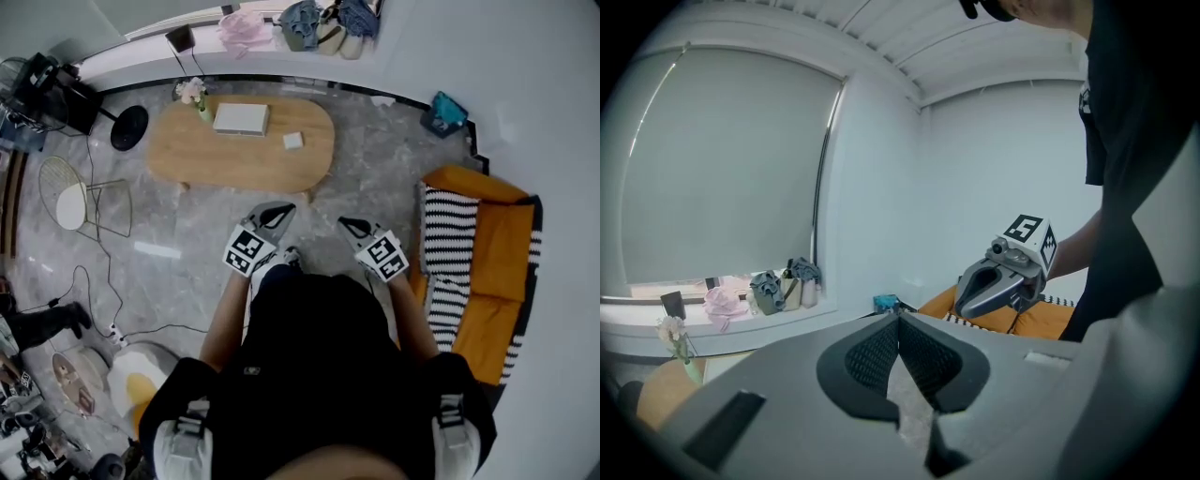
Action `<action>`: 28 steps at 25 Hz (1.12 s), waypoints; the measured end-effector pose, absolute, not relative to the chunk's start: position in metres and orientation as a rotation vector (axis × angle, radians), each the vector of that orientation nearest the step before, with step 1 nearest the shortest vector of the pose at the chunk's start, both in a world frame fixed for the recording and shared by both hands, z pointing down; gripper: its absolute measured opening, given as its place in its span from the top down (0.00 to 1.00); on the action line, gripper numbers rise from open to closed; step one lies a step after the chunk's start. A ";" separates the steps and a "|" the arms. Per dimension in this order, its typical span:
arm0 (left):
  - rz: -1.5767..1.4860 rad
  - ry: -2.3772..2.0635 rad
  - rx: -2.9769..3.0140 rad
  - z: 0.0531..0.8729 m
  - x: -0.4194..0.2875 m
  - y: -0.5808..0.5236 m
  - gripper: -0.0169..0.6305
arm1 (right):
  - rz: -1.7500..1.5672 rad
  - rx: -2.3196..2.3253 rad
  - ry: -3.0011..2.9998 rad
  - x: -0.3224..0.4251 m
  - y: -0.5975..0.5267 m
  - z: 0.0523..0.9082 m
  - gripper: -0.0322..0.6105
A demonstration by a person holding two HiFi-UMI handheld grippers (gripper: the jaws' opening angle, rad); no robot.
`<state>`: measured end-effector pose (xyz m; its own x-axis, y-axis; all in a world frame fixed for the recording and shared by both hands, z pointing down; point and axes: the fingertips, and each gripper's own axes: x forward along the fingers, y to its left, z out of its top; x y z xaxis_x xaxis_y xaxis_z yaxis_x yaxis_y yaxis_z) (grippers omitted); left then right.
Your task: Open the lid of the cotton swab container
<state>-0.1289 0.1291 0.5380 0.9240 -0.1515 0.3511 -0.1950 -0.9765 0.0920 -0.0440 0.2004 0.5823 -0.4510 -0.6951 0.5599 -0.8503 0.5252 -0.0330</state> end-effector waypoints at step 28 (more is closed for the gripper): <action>0.559 -0.285 2.928 0.564 -0.208 0.064 0.97 | 0.410 1.200 -2.252 -0.116 0.133 0.594 0.95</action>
<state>-0.2083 0.0638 0.5639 0.9127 -0.1575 0.3770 -0.2122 -0.9712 0.1080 -0.1162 0.1327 0.5937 -0.4506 -0.6640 0.5968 -0.8316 0.5552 -0.0102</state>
